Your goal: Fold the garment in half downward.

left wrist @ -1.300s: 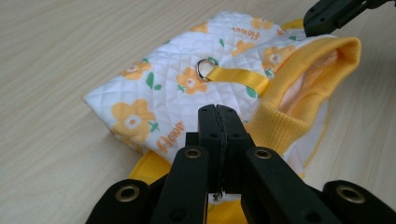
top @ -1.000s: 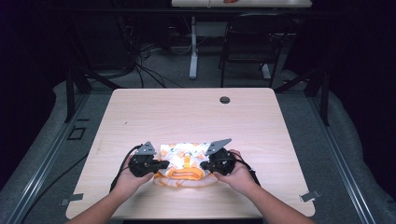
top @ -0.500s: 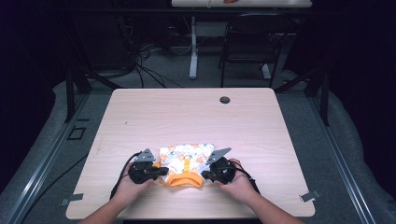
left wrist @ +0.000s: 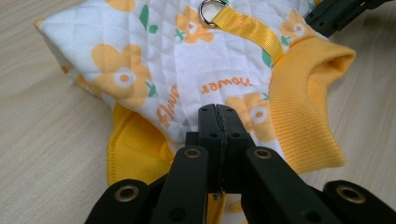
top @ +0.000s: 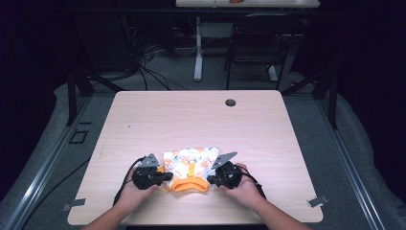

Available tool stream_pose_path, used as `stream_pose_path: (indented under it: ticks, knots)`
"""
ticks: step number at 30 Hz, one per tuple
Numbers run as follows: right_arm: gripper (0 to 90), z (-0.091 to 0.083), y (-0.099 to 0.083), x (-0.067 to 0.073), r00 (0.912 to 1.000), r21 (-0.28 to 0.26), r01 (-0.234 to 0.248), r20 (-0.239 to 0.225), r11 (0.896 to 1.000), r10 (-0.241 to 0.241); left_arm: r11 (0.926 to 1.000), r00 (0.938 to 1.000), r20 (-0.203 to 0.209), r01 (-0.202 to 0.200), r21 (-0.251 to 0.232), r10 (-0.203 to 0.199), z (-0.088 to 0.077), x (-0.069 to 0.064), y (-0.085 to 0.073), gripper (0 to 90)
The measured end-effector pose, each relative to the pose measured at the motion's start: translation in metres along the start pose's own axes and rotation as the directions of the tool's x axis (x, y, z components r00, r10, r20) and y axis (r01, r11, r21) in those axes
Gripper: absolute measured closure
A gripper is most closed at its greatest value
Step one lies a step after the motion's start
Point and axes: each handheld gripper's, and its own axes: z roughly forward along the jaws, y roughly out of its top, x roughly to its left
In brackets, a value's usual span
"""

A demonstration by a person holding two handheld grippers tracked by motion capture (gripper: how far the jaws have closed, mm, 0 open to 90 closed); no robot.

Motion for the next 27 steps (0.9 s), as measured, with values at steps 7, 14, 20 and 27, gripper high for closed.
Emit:
stream_pose_path:
  ticks: [7,14,20,27]
  knots:
    - [90.0,0.000,0.002,-0.004,1.0000,0.010,0.001,0.007,1.000,-0.001,1.0000,1.0000,-0.002,-0.001,0.004,0.001,0.002,0.002,0.002,89.7]
    - [90.0,0.000,0.004,-0.007,0.9999,0.014,0.006,0.015,1.000,-0.006,0.9998,0.9998,-0.005,0.017,0.003,-0.017,0.004,0.006,0.005,89.7]
    - [90.0,0.001,0.005,-0.010,0.9999,0.012,0.002,0.015,1.000,-0.002,0.9996,0.9996,-0.007,0.027,0.005,-0.027,0.007,0.010,0.008,89.7]
    - [90.0,0.000,0.005,-0.016,0.9998,0.014,-0.017,0.013,1.000,0.017,0.9989,0.9989,-0.004,0.048,0.004,-0.048,0.010,0.014,0.011,89.7]
